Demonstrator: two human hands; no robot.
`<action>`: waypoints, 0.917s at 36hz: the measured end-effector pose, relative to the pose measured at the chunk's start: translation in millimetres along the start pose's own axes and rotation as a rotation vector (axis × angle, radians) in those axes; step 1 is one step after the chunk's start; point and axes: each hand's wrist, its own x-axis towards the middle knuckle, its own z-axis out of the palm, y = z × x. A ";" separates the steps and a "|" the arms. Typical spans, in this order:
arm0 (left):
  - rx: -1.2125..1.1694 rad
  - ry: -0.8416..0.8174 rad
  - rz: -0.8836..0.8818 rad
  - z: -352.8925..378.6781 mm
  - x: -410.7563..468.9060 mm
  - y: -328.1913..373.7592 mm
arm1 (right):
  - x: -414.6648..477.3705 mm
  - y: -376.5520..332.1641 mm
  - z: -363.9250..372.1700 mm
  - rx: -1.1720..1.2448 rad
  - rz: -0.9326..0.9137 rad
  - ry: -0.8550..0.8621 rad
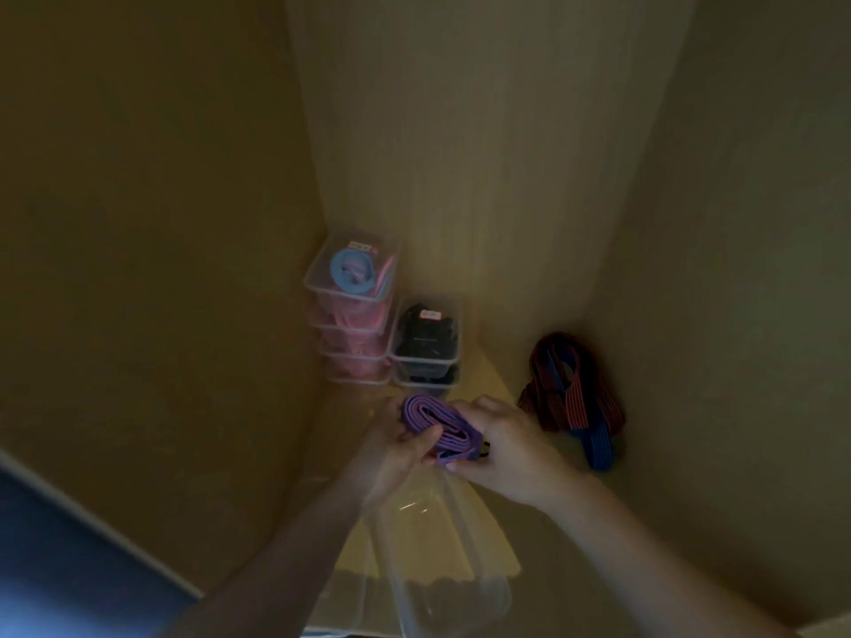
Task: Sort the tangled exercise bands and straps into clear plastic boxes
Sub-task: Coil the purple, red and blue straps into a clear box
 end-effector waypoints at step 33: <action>0.644 -0.020 0.039 -22.4 -45.9 -54.3 | -23.2 -16.2 40.4 -0.363 -0.081 -0.359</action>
